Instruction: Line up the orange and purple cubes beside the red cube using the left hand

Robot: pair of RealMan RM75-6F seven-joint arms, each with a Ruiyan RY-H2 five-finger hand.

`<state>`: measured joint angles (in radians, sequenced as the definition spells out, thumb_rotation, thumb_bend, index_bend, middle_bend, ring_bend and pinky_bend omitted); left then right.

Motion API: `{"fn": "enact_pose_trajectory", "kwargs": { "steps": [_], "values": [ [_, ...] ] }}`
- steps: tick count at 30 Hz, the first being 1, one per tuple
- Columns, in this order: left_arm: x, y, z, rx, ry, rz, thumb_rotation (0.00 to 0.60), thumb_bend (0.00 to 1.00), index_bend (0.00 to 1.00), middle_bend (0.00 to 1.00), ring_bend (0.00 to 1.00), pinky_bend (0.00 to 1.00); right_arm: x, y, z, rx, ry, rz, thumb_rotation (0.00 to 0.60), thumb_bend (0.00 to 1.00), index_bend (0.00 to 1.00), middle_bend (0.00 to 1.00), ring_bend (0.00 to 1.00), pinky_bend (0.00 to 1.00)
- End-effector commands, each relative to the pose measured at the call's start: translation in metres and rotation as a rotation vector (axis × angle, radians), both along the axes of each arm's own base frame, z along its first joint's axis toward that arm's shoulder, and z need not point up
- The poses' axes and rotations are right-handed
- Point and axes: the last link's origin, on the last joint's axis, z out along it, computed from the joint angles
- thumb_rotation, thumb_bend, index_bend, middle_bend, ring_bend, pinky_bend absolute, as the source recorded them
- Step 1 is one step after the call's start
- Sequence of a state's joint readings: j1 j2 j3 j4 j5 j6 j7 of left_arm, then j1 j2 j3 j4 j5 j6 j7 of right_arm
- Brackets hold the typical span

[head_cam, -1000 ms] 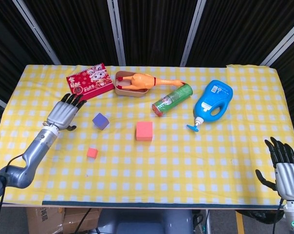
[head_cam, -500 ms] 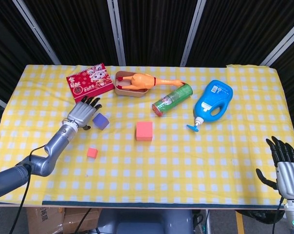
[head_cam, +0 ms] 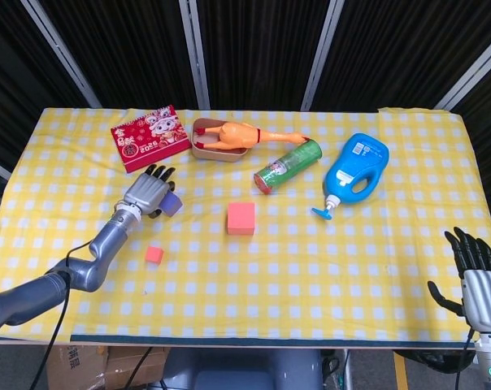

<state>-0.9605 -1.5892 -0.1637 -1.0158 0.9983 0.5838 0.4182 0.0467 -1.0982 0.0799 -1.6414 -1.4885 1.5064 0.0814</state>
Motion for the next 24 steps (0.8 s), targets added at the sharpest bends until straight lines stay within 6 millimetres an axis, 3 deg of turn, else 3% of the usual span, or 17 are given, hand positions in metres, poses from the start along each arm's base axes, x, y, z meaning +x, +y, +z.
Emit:
{"fn": "enact_pose_trajectory", "kwargs": {
  "steps": [1,9,15,24],
  "values": [
    [0.001,0.0,-0.001,0.005,-0.008,0.0,0.6,0.35,0.39,0.0,0.0,0.02,0.0,0.0,0.0,0.0,-0.001,-0.001,0.6,0.37,0.0,0.0,0.0,0.04],
    [0.012,-0.009,0.008,0.042,-0.132,0.056,0.6,0.36,0.41,0.0,0.0,0.02,0.0,0.0,0.0,0.0,-0.001,0.002,0.6,0.37,0.0,0.0,0.0,0.04],
    [0.045,-0.025,0.009,0.083,-0.238,0.178,0.6,0.36,0.41,0.0,0.0,0.02,0.001,0.001,-0.001,0.002,0.004,0.008,0.6,0.37,0.0,0.0,0.0,0.04],
    [0.081,-0.04,-0.01,0.127,-0.196,0.27,0.6,0.36,0.4,0.0,0.0,0.02,0.002,0.002,0.0,0.0,-0.002,0.017,0.6,0.37,0.0,0.0,0.0,0.04]
  ]
}}
